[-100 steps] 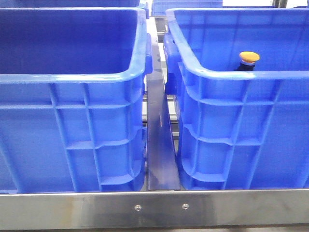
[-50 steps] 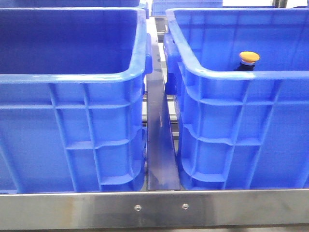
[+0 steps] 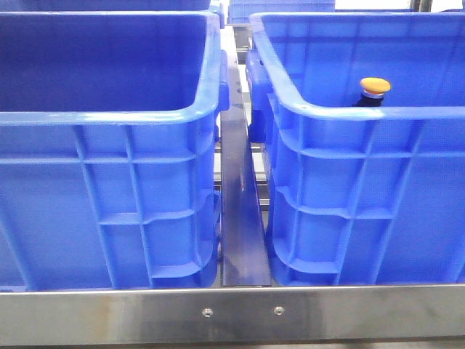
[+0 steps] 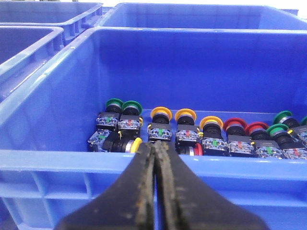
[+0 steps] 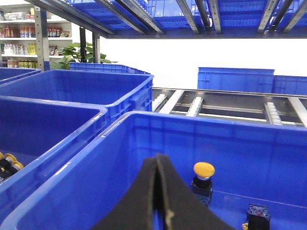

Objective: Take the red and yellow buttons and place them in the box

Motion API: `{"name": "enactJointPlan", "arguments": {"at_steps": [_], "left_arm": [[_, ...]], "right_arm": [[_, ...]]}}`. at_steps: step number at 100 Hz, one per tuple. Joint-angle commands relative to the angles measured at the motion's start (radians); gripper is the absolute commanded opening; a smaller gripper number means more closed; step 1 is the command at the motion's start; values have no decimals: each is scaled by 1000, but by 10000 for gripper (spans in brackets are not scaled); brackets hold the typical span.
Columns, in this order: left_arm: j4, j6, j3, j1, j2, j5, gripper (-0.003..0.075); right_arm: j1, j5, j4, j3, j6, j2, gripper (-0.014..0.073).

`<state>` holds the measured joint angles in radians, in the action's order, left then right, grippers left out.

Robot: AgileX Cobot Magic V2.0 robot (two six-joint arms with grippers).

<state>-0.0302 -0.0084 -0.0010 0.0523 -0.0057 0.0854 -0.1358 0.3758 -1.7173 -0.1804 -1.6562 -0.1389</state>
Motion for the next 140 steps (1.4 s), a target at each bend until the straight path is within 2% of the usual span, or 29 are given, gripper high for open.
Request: {"name": "enactJointPlan", "arguments": {"at_steps": [1, 13, 20, 24, 34, 53, 60, 67, 74, 89, 101, 106, 114, 140], "left_arm": [[-5, 2, 20, 2, -30, -76, -20], [-5, 2, 20, 2, -30, -76, -20], [-5, 2, 20, 2, -30, -76, -20], [-5, 2, 20, 2, -30, -76, -20], [-5, 2, 20, 2, -30, -76, -20], [-5, 2, 20, 2, -30, -76, -20], [-5, 2, 20, 2, -30, -76, -20], [-5, 2, 20, 2, -30, -76, -20], [-5, 2, 20, 2, -30, -76, -20], [-5, 2, 20, 2, -30, -76, -20], [-5, 2, 20, 2, -30, -76, -20], [-5, 2, 20, 2, -30, -76, -20], [-5, 2, 20, 2, -30, -76, -20], [-5, 2, 20, 2, -30, -76, -20]], "right_arm": [[0, -2, -37, -25, -6, -13, -102], [9, -93, -18, -25, -5, -13, -102], [9, -148, 96, -25, 34, -13, -102], [9, -165, 197, -25, 110, -13, -102], [9, -192, 486, -25, 420, -13, -102], [9, -197, 1194, -25, 1120, -9, -102], [9, -204, 1396, -24, 1333, -2, -102], [25, -235, 1514, -8, 1464, 17, -102], [61, -324, 1581, 27, 1518, 48, -102], [143, -513, 1655, 129, 1540, 115, -102], [149, -556, 1690, 220, 1604, 144, -102], [144, -497, 1744, 213, 1642, 165, -102], [135, -519, 1795, 214, 1692, 170, -102], [112, -508, 1801, 214, 1714, 170, -102]]}}
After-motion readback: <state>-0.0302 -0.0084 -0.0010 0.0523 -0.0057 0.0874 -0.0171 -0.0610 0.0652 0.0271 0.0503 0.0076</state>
